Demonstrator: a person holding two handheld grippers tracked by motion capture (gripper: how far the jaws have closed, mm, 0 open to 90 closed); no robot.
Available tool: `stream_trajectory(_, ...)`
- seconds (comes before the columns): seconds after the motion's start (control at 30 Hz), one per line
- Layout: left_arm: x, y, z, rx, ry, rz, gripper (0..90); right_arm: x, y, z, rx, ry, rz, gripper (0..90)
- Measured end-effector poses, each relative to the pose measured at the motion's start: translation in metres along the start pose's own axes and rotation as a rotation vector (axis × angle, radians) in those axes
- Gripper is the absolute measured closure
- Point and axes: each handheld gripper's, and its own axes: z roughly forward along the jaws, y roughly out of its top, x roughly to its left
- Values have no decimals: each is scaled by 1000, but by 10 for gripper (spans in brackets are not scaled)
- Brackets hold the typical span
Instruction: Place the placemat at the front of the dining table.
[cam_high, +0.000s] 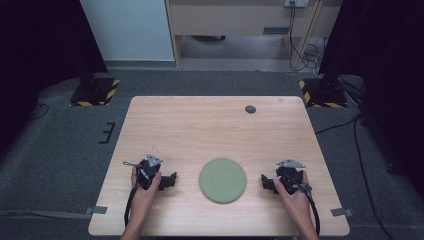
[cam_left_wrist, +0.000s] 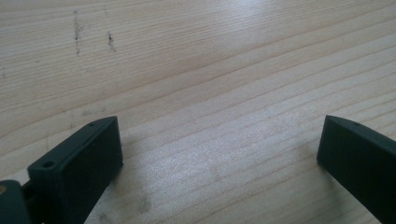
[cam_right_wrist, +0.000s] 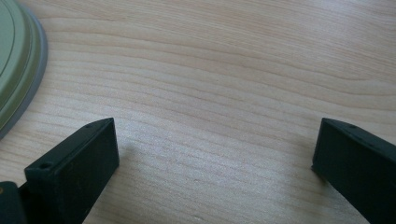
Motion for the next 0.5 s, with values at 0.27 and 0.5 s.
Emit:
stream_trajectory(0.27, 1, -1, -2, -5, -23, 9, 0, 0, 0, 0, 0, 2, 0, 13)
stream_trajectory(0.5, 0, -4, -8, -49, -78, -12, 19, 3, -1, -8, -20, 23, -27, 65)
